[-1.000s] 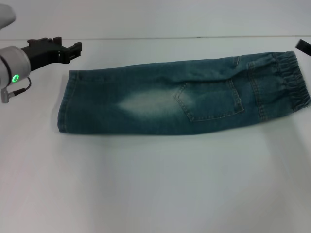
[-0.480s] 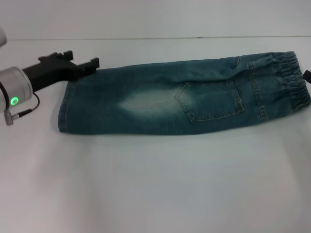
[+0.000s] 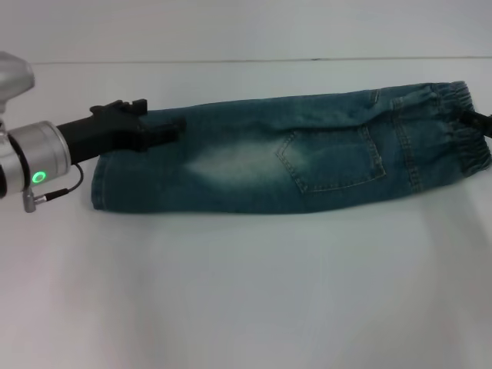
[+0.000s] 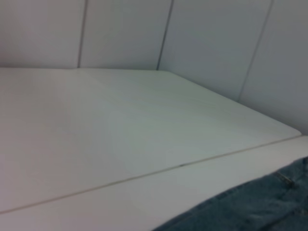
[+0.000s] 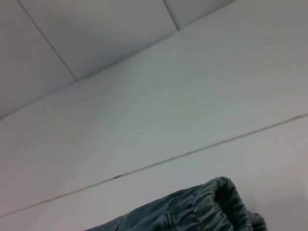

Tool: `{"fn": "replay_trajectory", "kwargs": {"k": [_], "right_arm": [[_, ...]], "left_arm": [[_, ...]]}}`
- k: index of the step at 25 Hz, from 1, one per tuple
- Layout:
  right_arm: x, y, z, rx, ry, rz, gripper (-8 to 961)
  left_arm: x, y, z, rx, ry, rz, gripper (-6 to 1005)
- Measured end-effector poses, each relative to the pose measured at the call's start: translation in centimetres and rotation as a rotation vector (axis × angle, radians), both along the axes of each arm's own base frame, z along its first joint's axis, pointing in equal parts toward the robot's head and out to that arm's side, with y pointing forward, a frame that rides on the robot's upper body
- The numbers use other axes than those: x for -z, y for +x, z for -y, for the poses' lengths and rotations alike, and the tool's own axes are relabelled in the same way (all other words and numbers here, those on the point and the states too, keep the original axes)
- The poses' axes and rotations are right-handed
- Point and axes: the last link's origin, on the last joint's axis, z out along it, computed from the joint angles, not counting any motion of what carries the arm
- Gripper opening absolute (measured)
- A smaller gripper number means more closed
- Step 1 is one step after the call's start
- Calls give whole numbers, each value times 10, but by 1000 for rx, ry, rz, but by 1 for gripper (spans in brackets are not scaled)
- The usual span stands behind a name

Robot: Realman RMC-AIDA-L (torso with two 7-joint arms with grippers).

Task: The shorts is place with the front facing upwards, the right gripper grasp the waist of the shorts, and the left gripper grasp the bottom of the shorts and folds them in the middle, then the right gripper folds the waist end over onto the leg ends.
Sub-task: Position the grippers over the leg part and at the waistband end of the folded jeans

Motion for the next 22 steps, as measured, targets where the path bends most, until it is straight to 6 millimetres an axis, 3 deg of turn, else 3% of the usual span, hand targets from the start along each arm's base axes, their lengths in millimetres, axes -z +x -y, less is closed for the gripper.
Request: {"fn": "replay_trajectory", "kwargs": {"k": [12,18,22], "right_arm": [[6,-9,-12,-1,-64,2,928],[5,-13,-15,-13,-92,8,735],[3,-16,-16,-32,-92,8,660]], "left_arm": [[8,2,-3,-4,-9,-11,812],[8,6,-6,10,-4,-17,790],[8,8,-8,20,5,-22,775]]}}
